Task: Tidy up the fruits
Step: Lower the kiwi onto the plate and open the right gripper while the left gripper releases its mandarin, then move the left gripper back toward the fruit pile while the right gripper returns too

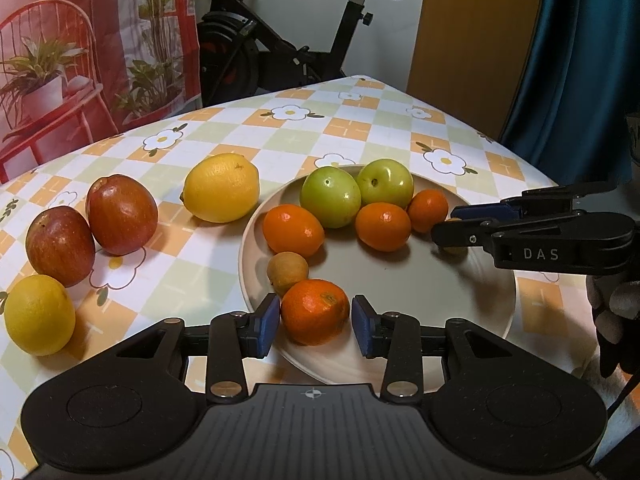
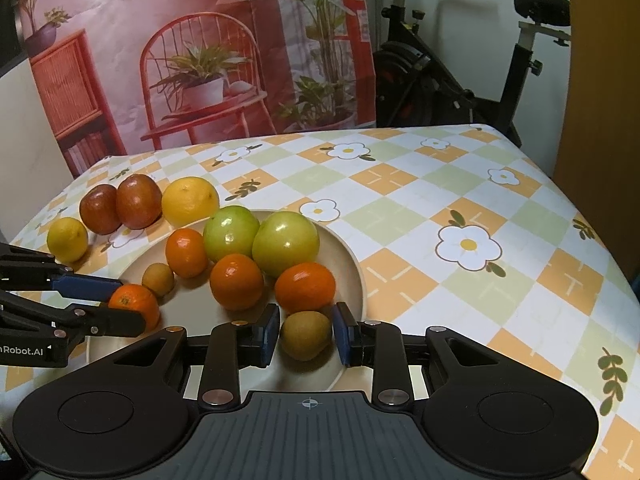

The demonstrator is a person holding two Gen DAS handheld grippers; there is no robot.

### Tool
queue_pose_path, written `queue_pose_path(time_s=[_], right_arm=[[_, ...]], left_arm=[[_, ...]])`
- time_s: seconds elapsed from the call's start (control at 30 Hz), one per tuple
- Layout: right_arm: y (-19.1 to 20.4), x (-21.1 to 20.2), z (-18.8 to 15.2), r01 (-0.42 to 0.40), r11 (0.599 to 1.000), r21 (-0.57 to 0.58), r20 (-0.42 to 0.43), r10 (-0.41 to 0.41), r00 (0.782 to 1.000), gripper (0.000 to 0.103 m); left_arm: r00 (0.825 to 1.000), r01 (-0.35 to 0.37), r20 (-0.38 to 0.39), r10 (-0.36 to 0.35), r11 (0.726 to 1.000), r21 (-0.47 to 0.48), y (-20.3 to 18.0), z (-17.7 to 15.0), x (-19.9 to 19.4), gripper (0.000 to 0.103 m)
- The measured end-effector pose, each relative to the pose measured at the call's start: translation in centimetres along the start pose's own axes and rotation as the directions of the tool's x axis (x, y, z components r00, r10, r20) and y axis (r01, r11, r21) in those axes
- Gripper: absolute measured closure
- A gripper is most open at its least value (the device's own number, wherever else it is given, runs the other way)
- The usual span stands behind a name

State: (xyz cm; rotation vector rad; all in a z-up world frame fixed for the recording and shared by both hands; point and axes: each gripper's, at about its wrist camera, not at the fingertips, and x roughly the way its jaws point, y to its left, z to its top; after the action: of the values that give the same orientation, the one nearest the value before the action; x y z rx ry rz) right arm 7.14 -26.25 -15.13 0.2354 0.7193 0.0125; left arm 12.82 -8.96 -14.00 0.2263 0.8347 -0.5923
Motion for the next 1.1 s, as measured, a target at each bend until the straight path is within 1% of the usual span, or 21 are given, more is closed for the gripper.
queue_pose_path(time_s=[0.23,0.3,0.33,0.47,0.63,0.73,0.93,1.1], right_arm=[[0.1,-0.6,-0.1,0.002,1.0,0.009,0.018,-0.002,1.0,0.07],[0.1,-0.8,-0.1,0.0,1.0,0.014,0.024,0.0,1.0,0.069],[0.1,-0.9,0.0,0.0,1.0,0.015,0.027,0.0,1.0,0.069],[0.1,-1.3,0.0,0.001,1.0,0.021,0.039,-0.002,0.999,0.068],[0.2,-1.6,0.3,-0.003,1.0,0.023,0.051,0.001,0.999,0.066],[0.4,-1.6,0.4,-0.004,1.0,0.02,0.053,0.003,0.999,0.065],[0.5,-1.6,0.4,-0.004,1.0,0.018,0.055,0.003,0.998,0.058],[0.7,-1.6,0.5,-0.005,1.0,0.017,0.054,0.004,0.999,0.058]], left_arm=[[0.999,0.002,0.032,-0.001,1.0,-0.018,0.2,-0.2,-0.6,0.057],[0.999,-0.007,0.043,0.008,1.0,-0.027,0.2,-0.2,-0.7,0.053],[0.999,-0.015,0.048,0.017,0.999,-0.034,0.3,-0.3,-0.8,0.047],[0.997,-0.022,0.074,0.027,0.998,-0.066,0.8,-0.3,-1.2,0.047],[0.994,-0.033,0.105,0.04,0.997,-0.067,0.6,-0.3,-1.7,0.047],[0.993,-0.043,0.11,0.05,0.997,-0.069,0.6,-0.3,-1.7,0.047],[0.991,-0.057,0.113,0.068,0.993,-0.099,1.1,-0.5,-1.9,0.047],[0.989,-0.071,0.117,0.087,0.989,-0.131,1.7,-0.5,-2.2,0.047]])
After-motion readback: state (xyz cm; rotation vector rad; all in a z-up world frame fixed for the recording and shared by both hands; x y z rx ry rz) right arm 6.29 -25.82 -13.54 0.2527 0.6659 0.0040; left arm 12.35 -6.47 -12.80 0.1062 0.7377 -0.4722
